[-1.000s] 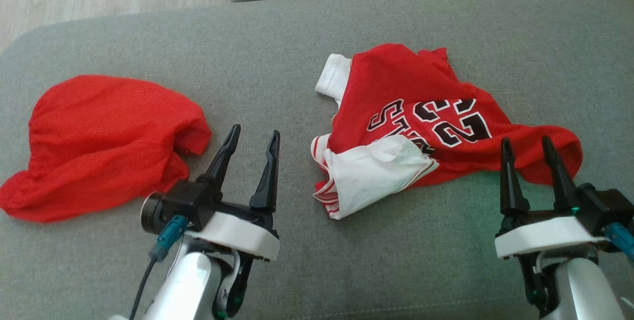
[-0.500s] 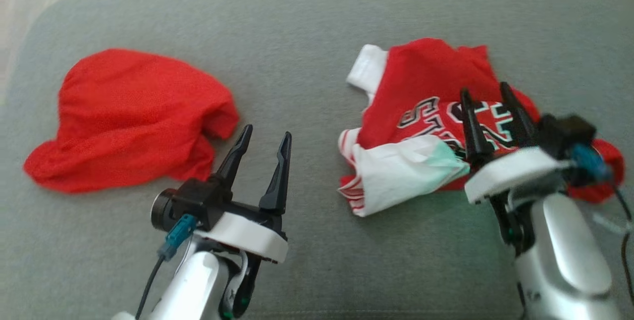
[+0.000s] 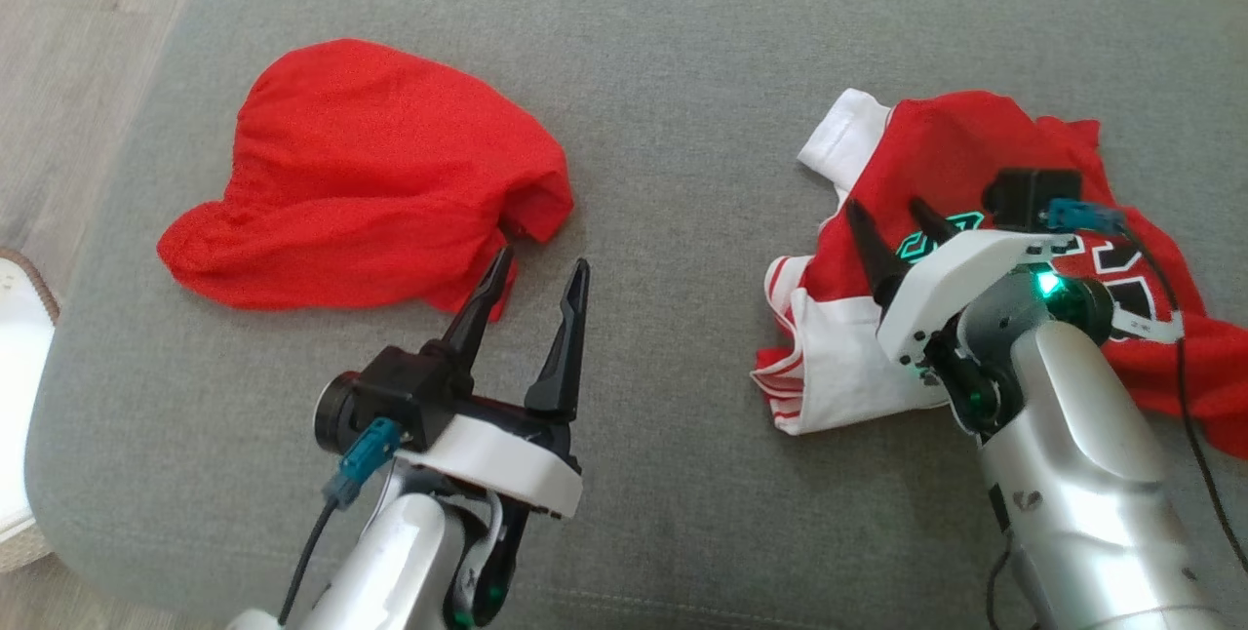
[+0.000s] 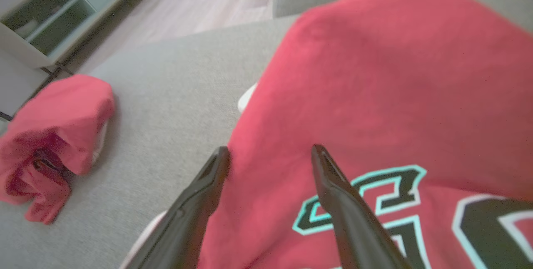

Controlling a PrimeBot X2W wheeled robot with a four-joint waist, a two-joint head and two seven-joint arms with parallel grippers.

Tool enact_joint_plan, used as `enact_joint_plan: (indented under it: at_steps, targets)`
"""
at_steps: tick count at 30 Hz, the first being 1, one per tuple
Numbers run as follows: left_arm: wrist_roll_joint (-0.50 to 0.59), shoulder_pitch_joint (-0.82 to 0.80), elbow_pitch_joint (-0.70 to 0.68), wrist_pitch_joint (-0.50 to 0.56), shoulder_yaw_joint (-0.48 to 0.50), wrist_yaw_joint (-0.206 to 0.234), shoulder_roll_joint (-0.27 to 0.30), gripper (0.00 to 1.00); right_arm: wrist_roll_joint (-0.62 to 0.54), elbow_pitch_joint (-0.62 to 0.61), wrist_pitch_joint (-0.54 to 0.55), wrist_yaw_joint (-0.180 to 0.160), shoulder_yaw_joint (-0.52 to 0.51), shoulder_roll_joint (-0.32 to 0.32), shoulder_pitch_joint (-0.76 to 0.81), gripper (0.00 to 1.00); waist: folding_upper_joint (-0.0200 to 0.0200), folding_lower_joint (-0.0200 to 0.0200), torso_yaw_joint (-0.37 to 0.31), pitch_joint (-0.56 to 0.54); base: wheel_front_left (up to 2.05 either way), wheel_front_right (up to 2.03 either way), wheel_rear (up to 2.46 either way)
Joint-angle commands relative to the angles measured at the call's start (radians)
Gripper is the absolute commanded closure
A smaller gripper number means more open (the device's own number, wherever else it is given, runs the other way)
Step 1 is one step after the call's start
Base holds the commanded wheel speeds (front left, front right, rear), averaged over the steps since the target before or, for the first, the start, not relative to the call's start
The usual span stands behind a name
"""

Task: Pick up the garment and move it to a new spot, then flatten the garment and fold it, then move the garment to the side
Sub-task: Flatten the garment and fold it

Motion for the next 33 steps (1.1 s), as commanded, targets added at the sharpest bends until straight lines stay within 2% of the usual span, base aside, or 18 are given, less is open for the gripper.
enact_joint_plan:
  at_steps: [1,4,5,6,9,20,23,24,25,33]
  targets:
    - [-0.003,-0.030,-0.035,-0.006,0.024,0.003,0.000,0.00,-0.016,-0.003,0.007,-0.001,0.014,0.001,-0.050,0.00,0.0000,-0.0001,0.003,0.002,0.00,0.00,0.00]
    - [-0.003,-0.030,-0.036,-0.006,0.019,0.004,0.000,0.00,-0.064,0.075,0.012,-0.001,-0.003,0.001,-0.082,0.00,0.0000,-0.0001,0.008,0.006,0.00,0.00,0.00]
    - [-0.002,-0.031,-0.036,-0.006,0.018,0.003,0.000,0.00,-0.071,0.100,0.010,-0.001,-0.012,0.001,-0.093,0.05,0.0000,-0.0001,0.009,0.008,0.00,0.00,0.00]
    - [-0.002,-0.033,-0.036,-0.006,0.016,0.003,0.000,0.00,-0.078,0.121,0.002,-0.001,-0.020,0.001,-0.105,1.00,0.0000,-0.0001,0.011,0.010,0.00,0.00,0.00]
    - [-0.003,-0.041,-0.036,-0.006,0.014,0.002,0.000,0.00,-0.056,0.159,-0.048,-0.001,-0.005,0.001,-0.144,1.00,0.0000,-0.0001,0.016,0.017,0.00,0.00,0.00]
    - [0.005,-0.050,-0.028,-0.006,0.021,-0.004,0.000,0.00,0.178,0.159,-0.392,-0.001,0.166,0.001,-0.303,1.00,0.0000,-0.0001,0.014,0.023,0.00,0.00,0.00]
    - [0.007,-0.053,-0.029,-0.006,0.024,-0.004,0.000,0.00,0.210,0.206,-0.436,-0.001,0.195,0.001,-0.333,1.00,0.0000,-0.0001,0.015,0.019,0.00,0.00,0.00]
    - [0.007,-0.053,-0.030,-0.006,0.024,-0.004,0.000,0.00,0.207,0.228,-0.440,-0.001,0.215,0.001,-0.340,0.90,0.0000,-0.0001,0.016,0.018,0.00,0.00,0.00]
    - [0.007,-0.053,-0.030,-0.006,0.025,-0.005,0.000,0.00,0.207,0.248,-0.444,-0.001,0.232,0.001,-0.343,0.00,0.0000,-0.0001,0.016,0.017,0.00,0.00,0.00]
    - [0.011,-0.038,-0.033,-0.006,0.041,0.003,0.000,0.00,0.219,0.358,-0.466,-0.001,0.304,0.001,-0.319,0.00,0.0000,-0.0001,-0.010,-0.003,0.00,0.00,0.00]
